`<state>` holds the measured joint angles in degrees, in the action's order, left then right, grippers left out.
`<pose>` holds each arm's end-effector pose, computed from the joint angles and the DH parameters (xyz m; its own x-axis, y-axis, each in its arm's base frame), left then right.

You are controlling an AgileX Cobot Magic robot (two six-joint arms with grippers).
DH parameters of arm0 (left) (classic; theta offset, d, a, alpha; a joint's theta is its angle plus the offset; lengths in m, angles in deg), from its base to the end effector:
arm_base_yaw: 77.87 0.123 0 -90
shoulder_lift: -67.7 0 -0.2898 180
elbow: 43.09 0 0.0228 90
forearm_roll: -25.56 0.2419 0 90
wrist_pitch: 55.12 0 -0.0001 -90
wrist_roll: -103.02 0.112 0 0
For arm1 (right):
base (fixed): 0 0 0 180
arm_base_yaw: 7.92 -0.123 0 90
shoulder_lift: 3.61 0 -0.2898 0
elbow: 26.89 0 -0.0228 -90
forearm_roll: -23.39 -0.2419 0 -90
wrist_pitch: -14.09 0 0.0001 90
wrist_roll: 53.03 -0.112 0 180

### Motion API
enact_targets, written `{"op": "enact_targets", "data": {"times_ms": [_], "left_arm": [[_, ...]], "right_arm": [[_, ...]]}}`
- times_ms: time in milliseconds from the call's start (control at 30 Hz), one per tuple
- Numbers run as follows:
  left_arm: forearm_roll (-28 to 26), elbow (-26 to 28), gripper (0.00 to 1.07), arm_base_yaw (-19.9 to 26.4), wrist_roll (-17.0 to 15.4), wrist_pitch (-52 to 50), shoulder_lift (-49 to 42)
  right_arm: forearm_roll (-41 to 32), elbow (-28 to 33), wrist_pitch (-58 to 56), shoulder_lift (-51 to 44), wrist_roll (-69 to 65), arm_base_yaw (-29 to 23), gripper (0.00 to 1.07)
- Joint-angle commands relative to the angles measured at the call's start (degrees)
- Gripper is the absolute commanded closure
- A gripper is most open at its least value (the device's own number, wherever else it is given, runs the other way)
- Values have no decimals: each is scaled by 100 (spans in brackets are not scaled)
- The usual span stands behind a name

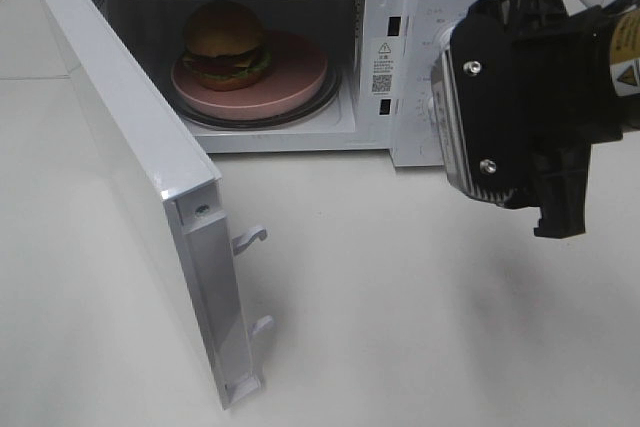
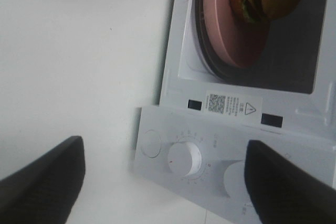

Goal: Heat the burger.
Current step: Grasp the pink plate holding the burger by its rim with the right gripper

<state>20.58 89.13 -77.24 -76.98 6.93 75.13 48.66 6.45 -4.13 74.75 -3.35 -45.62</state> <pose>-0.0023 -0.0086 0.2661 -0.4586 -0.0457 -0.8875 0.0386 0.9967 -0.0713 0.2163 0.1482 0.2698 0.3660 -0.9202 -0.1392 -0.6164 -0.1276 -0.7770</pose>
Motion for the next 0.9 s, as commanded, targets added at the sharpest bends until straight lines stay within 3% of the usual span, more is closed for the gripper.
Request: {"op": "enact_targets", "data": {"times_ms": [33,333,567,900], "left_arm": [[-11,0,7,17,0,-103,-69],[-11,0,7,17,0,-103,-69],[-11,0,7,17,0,-103,-69],[-11,0,7,17,0,-103,-69]], "right_arm": [[-384,-235,74,212,384,-29,31],[-1501,-476,109,739,1312,-29,31],[-2492,-991,138,1341,2269,-23,31],[-3128,-1673,281,2183,3180,-11,31]]}}
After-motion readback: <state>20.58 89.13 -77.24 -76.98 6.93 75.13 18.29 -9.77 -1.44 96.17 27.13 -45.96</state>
